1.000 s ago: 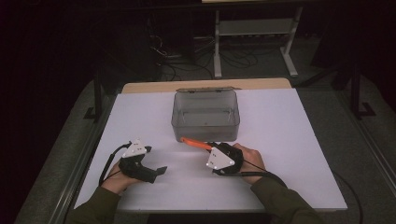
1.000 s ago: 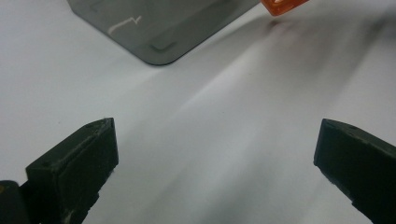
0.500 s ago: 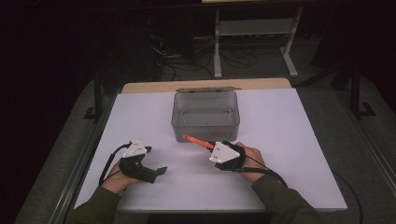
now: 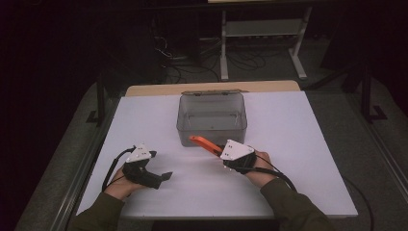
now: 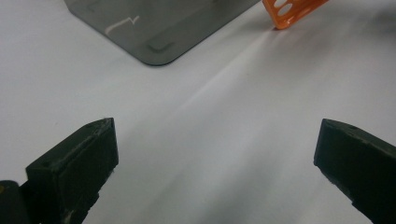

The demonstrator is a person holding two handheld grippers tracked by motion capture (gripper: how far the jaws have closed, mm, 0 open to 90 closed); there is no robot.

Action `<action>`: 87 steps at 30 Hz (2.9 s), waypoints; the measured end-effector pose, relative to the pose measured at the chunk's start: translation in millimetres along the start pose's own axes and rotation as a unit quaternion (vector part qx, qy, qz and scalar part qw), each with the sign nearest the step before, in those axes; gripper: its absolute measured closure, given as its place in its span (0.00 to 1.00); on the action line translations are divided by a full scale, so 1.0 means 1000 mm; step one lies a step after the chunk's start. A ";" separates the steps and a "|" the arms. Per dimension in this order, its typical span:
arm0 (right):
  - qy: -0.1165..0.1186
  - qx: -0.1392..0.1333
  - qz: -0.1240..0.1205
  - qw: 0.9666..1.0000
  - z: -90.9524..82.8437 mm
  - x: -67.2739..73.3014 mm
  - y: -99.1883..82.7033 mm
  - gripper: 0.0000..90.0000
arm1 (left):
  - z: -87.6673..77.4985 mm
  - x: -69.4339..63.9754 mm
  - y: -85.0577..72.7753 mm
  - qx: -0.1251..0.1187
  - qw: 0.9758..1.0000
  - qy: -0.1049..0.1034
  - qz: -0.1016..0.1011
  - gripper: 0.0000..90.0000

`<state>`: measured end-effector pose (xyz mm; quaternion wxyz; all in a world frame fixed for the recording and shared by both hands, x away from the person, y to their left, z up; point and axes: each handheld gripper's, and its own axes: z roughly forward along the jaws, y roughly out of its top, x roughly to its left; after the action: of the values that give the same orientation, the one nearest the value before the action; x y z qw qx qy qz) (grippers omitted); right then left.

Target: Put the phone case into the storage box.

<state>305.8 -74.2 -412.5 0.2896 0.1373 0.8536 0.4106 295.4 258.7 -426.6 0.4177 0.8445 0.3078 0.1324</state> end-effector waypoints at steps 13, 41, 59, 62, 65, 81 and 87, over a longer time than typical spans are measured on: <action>0.039 -0.018 0.085 0.995 -0.004 -0.016 -0.005 0.89 | 0.000 0.000 0.000 0.000 1.000 0.000 0.001 0.00; 0.094 -0.042 0.199 0.975 -0.007 -0.037 -0.016 0.89 | -0.001 0.000 0.001 -0.001 1.000 0.001 0.001 0.00; 0.099 -0.048 0.209 0.972 -0.017 -0.045 -0.011 0.88 | 0.001 -0.003 -0.002 -0.016 1.000 0.007 0.000 0.00; 0.103 -0.042 0.209 0.972 -0.018 -0.046 -0.009 0.89 | 0.002 -0.005 -0.003 -0.022 1.000 0.005 -0.002 0.00; 0.107 -0.041 0.209 0.971 -0.021 -0.047 -0.007 0.88 | 0.003 -0.006 -0.003 -0.021 1.000 0.002 -0.001 0.00; 0.108 -0.061 0.217 0.968 -0.036 -0.059 0.002 0.88 | 0.005 -0.007 -0.004 -0.012 1.000 -0.001 0.000 0.00; 0.102 -0.062 0.216 0.969 -0.040 -0.065 0.006 0.88 | 0.004 -0.008 -0.003 -0.013 1.000 0.002 0.005 0.00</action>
<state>333.1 -126.0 -363.5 0.1133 0.2572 0.8017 0.5275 289.8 252.8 -431.3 0.4275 0.8404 0.3023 0.1401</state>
